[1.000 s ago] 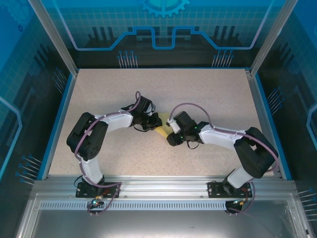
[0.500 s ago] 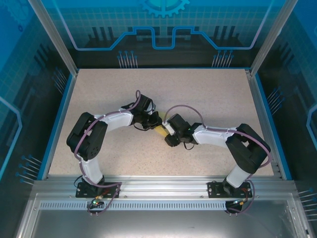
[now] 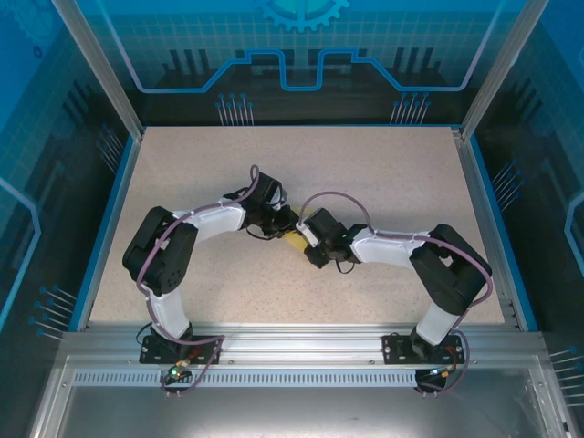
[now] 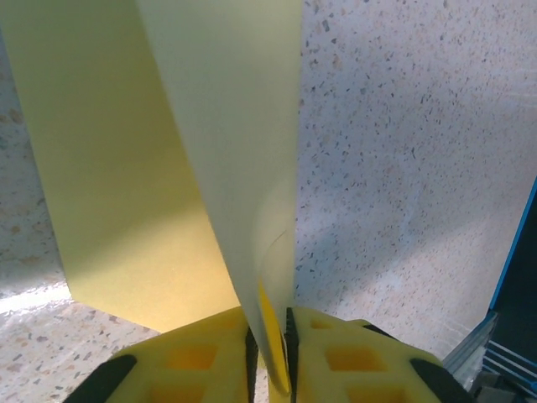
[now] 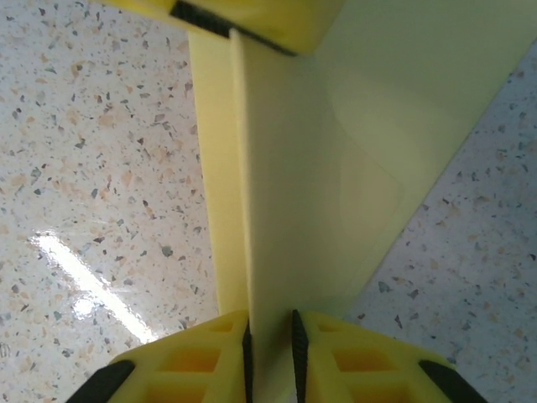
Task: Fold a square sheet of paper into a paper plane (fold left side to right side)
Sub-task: Fourth fold the wing at the center of the table.
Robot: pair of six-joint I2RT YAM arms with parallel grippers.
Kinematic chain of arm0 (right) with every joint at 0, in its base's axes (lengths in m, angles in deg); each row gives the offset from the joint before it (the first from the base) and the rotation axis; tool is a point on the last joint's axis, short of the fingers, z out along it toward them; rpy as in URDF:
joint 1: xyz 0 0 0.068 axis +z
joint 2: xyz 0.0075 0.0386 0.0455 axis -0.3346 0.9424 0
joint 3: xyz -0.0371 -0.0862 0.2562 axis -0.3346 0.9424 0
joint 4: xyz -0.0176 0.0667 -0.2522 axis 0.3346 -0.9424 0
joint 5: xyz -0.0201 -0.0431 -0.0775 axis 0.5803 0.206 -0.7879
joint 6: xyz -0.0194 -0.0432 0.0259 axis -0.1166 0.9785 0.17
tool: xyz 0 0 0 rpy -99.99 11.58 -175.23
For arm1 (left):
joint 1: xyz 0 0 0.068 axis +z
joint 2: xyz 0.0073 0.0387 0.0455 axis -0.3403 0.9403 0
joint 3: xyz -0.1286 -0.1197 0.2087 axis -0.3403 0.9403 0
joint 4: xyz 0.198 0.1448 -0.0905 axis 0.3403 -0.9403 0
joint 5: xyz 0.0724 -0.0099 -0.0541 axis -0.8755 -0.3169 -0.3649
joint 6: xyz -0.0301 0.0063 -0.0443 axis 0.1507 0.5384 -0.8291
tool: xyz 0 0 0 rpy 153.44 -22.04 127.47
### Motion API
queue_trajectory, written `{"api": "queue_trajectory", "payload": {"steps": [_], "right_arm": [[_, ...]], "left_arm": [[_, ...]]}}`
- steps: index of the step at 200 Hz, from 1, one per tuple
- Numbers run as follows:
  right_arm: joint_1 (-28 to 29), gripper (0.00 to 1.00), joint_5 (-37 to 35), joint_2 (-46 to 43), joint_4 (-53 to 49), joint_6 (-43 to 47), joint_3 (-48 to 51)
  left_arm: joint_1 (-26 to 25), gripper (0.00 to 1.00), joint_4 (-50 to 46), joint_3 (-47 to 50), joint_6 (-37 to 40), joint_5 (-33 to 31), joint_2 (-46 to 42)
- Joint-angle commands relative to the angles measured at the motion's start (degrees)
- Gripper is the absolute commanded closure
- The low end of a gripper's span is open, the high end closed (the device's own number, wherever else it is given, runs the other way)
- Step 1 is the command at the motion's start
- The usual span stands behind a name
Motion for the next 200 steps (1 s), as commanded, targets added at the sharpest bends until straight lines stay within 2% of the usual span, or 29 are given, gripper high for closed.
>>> {"api": "queue_trajectory", "payload": {"steps": [1, 17, 43, 84, 113, 120, 167, 200], "right_arm": [[0.87, 0.82, -0.18, 1.51, -0.65, 0.39, -1.01], [0.91, 0.84, 0.03, 1.79, -0.62, 0.32, -0.92], [0.73, 0.86, 0.64, 1.63, -0.28, 0.39, -0.73], [0.60, 0.87, 1.84, 2.04, -0.09, 0.48, -0.50], [0.24, 0.88, 2.57, 2.08, 0.07, 0.38, -0.31], [0.00, 0.89, 3.17, 1.97, 0.19, 0.29, -0.21], [-2.43, 0.90, 8.29, 1.19, 1.48, -0.47, 0.27], [-4.77, 0.91, 12.07, 0.19, 2.86, -1.27, 3.02]], "left_arm": [[-0.29, 0.77, -2.37, -2.38, 1.14, 0.02, -0.44], [-0.29, 0.76, -3.75, -3.73, 2.15, -0.07, -0.89], [0.45, 0.64, -6.86, -6.28, 3.84, -0.68, -2.14], [3.28, 0.40, -9.69, -8.82, 5.23, -0.86, -4.93], [5.07, 0.36, -9.61, -7.26, 5.41, -1.37, -7.29], [5.25, 0.38, -9.45, -6.38, 5.41, -1.64, -7.82], [4.87, 0.66, -1.04, 3.18, 1.88, 1.42, -7.71], [2.69, 0.78, 2.29, 5.12, 0.25, 2.13, -5.06]]}}
